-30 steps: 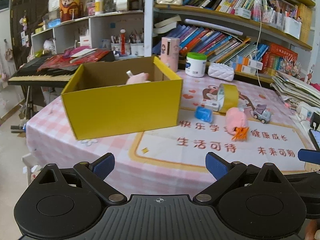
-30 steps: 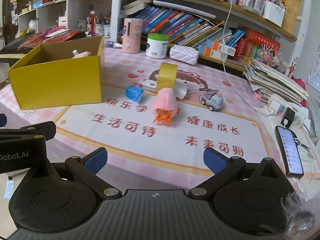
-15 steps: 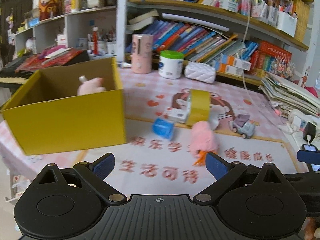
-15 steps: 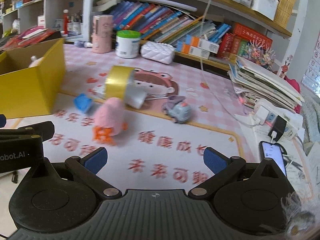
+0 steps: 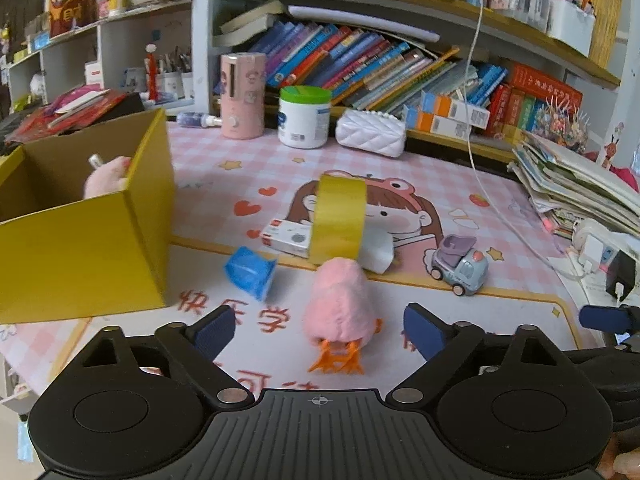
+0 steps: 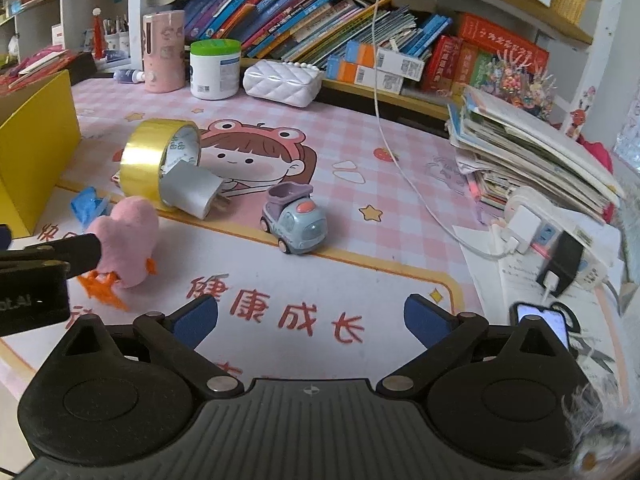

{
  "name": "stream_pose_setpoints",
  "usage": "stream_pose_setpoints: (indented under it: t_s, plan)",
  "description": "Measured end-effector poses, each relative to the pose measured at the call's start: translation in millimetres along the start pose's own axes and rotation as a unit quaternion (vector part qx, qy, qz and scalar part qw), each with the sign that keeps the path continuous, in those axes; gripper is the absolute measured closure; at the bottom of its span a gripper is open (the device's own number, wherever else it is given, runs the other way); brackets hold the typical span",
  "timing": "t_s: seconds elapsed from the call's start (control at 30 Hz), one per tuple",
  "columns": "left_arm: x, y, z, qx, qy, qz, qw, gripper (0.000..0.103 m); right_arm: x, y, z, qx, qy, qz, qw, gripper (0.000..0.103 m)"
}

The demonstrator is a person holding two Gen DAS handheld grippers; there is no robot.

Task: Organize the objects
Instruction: 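Grasp the pink chick plush with the left tool while the right tool approaches the toy car, then grasp the grey-blue toy car with the right tool while the left tool lifts the chick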

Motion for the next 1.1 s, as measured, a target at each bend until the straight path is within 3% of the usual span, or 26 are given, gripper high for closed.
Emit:
stream_pose_setpoints:
  t_s: [0.3, 0.53, 0.6, 0.9, 1.07, 1.1]
  plan:
    - [-47.6, -17.5, -10.5, -0.007, 0.045, -0.006, 0.9990, 0.032, -38.2, -16.3, -15.9, 0.021, -0.005, -0.029, 0.999, 0.014]
    - [-77.1, -21.5, -8.5, -0.013, 0.085, -0.011, 0.9962, 0.043, -67.8, -20.9, -28.7, 0.038, -0.005, -0.054, 0.998, 0.017]
    - [-83.2, -22.2, -7.3, -0.015, 0.097, -0.009, 0.9952, 0.056, -75.3, -20.3, -32.3, 0.046, -0.004, -0.061, 0.997, 0.018]
    - [-73.4, -14.3, -15.5, -0.001, 0.084, -0.002, 0.9965, 0.057, -108.1, -22.3, -45.9, 0.041, 0.011, -0.090, 0.995, 0.027]
    - [-61.1, -5.5, -21.2, 0.011, 0.073, -0.003, 0.9973, 0.057, -117.9, -25.4, -50.0, 0.009, 0.017, -0.111, 0.994, 0.043]
    - [-58.9, -4.4, -22.3, 0.011, 0.070, -0.002, 0.9975, 0.057, -117.6, -25.1, -50.6, 0.009, 0.015, -0.111, 0.994, 0.050]
Point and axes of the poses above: each gripper's, at about its wrist camera, not at the fingertips, and x roughly against the way its jaws point, y to its left, z to its underside, the point moved 4 cm from there along -x, roughly the way its jaws point, and after that the axes turned 7 degrees about -z, right-handed, at the moved point
